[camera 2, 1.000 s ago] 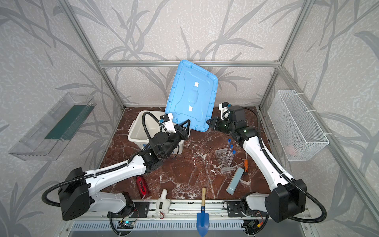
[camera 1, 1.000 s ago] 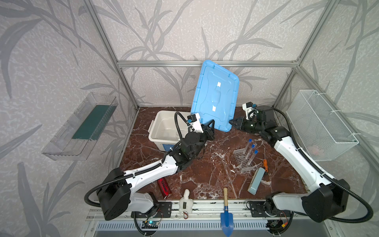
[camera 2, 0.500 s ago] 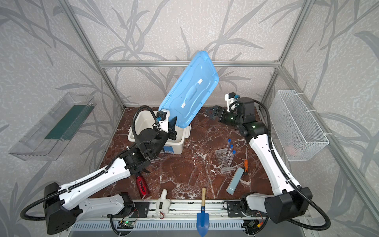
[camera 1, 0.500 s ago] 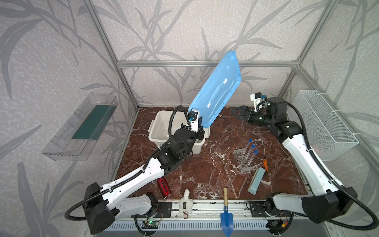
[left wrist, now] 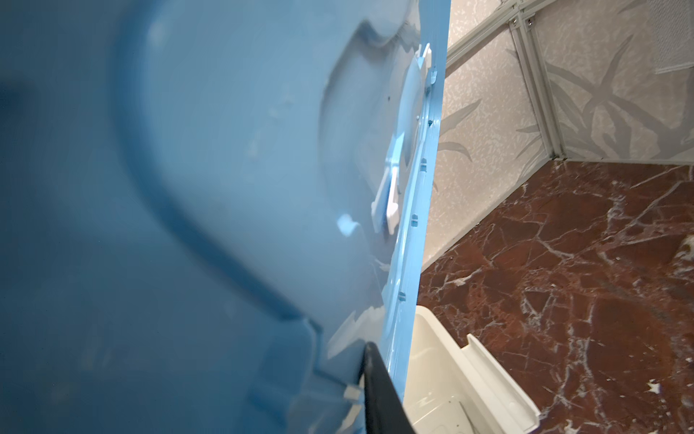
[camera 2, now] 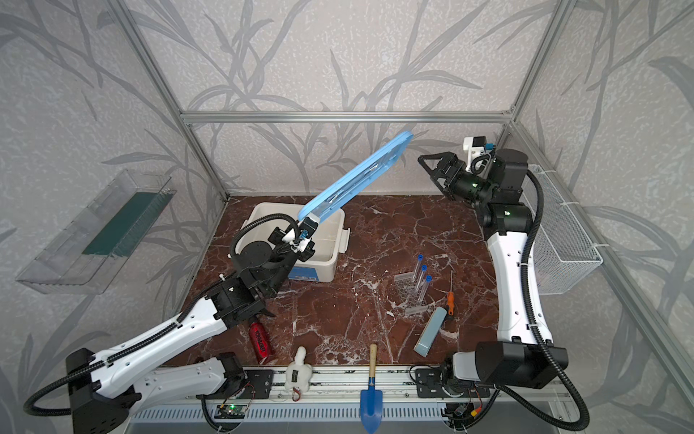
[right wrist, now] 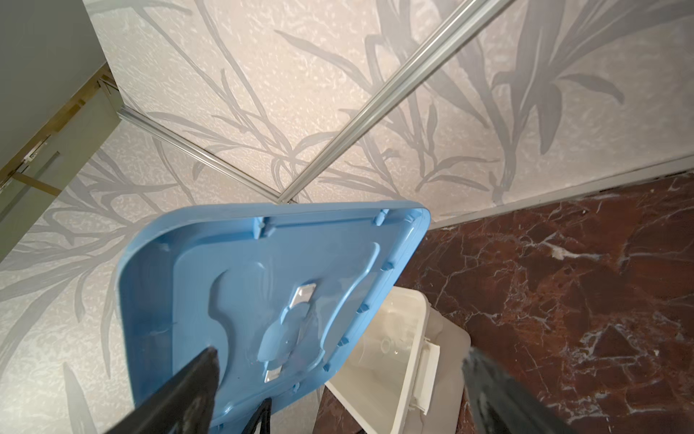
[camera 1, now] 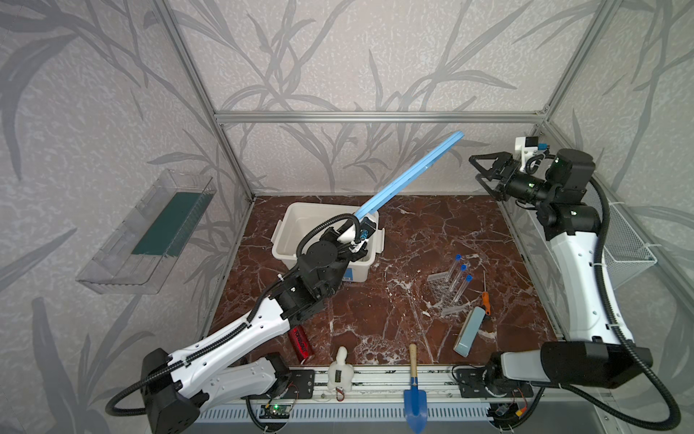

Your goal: Organize the chemistry lab equipment

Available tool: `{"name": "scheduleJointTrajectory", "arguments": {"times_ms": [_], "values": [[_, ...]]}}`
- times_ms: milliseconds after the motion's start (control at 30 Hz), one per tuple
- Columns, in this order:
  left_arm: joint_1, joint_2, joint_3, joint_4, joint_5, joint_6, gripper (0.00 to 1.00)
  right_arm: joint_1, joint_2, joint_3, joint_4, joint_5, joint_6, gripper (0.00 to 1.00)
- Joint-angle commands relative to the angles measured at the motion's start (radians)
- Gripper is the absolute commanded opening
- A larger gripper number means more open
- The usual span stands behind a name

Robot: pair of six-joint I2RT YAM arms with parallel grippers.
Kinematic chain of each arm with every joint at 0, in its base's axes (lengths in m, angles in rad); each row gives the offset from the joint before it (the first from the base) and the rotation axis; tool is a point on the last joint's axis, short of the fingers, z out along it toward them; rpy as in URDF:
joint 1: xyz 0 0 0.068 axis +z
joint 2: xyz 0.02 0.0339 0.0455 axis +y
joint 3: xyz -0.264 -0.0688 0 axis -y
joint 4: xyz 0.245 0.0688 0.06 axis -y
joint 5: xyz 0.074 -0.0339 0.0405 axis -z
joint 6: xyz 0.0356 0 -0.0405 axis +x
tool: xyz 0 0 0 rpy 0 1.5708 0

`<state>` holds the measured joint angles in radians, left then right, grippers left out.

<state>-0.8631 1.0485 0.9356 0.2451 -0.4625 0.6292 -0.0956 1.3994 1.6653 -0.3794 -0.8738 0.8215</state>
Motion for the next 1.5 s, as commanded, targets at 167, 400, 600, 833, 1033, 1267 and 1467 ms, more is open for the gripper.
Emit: {"name": "scheduleJointTrajectory", "arguments": {"times_ms": [167, 400, 600, 833, 1033, 1267, 1467], "values": [[-0.004, -0.026, -0.082, 0.177, -0.004, 0.237, 0.0, 0.009, -0.027, -0.022, 0.067, -0.092, 0.068, 0.99], [-0.011, -0.05, -0.177, 0.338, -0.01, 0.366, 0.0, 0.028, 0.143, 0.188, -0.292, -0.191, -0.139, 0.99], [-0.018, -0.028, -0.239, 0.567, -0.023, 0.468, 0.0, 0.042, 0.231, 0.249, -0.5, -0.141, -0.305, 1.0], [-0.022, -0.03, -0.241, 0.556, -0.021, 0.504, 0.0, 0.103, 0.287, 0.262, -0.535, -0.211, -0.373, 0.91], [-0.022, -0.062, -0.265, 0.523, -0.006, 0.485, 0.0, 0.103, 0.282, 0.18, -0.414, -0.266, -0.301, 0.72], [-0.022, -0.058, -0.273, 0.526, -0.035, 0.485, 0.01, 0.101, 0.278, 0.18, -0.401, -0.255, -0.285, 0.44], [-0.022, -0.053, -0.277, 0.524, -0.051, 0.486, 0.16, 0.099, 0.267, 0.168, -0.354, -0.247, -0.246, 0.4]]}}
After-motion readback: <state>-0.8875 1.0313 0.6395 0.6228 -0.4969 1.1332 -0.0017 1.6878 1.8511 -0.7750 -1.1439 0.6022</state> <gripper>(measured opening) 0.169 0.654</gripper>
